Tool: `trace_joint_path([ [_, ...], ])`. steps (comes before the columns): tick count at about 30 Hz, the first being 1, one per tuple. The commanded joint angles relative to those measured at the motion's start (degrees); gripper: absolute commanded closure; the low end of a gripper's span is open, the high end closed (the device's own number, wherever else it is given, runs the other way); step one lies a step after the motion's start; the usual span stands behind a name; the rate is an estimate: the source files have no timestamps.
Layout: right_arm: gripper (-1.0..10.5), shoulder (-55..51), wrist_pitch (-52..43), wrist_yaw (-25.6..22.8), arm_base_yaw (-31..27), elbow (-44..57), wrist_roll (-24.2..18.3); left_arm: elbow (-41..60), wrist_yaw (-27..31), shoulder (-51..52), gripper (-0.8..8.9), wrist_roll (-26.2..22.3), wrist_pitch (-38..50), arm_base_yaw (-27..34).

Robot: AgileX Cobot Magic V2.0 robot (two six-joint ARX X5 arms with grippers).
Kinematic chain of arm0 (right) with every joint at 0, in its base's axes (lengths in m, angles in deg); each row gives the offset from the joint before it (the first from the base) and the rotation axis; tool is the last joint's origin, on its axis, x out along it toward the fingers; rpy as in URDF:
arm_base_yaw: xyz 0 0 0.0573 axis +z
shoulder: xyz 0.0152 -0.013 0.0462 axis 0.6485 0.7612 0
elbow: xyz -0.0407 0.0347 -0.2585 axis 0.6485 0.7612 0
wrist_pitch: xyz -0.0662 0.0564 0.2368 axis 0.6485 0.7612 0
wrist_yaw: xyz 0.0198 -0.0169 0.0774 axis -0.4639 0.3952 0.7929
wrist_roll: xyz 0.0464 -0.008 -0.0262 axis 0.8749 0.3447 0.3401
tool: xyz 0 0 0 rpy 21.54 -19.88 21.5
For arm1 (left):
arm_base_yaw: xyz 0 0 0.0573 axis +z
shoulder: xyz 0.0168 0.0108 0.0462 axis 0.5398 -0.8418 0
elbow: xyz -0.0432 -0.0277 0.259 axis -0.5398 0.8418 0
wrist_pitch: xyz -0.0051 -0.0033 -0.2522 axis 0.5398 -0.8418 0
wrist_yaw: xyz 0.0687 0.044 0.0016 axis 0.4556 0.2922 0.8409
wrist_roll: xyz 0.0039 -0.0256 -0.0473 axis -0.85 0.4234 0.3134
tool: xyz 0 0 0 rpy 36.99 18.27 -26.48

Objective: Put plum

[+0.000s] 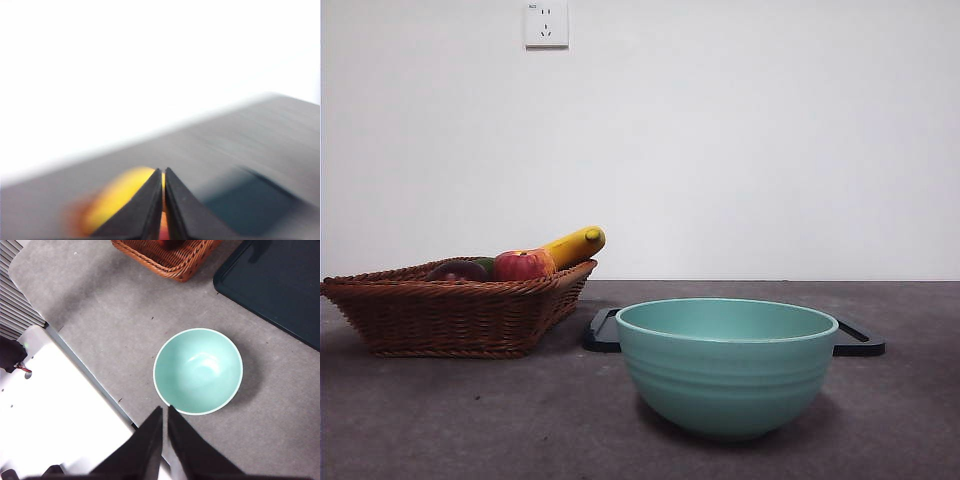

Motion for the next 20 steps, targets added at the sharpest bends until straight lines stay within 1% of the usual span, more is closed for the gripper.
trace_joint_path([
  [1, 9.4, 0.44, -0.59, 0.15, 0.33, -0.87, -0.46, 5.42, 6.34, 4.39, 8.06, -0.87, 5.95, 1.92],
  [6, 9.4, 0.44, -0.59, 0.15, 0.33, -0.87, -0.46, 16.11, 14.38, 12.94, 8.06, -0.85, 9.62, 5.46],
  [8, 9.4, 0.44, -0.59, 0.15, 0.33, -0.87, -0.46, 20.09, 16.68, 15.98, 8.06, -0.83, 10.08, 6.75],
  [14, 9.4, 0.44, -0.59, 0.15, 0.33, -0.87, -0.46, 29.59, 19.45, 23.08, 8.07, -0.79, 9.92, 9.51],
  [20, 9.4, 0.44, -0.59, 0.15, 0.33, -0.87, -0.46, 35.06, 19.54, 27.32, 8.06, -0.81, 8.55, 10.36],
])
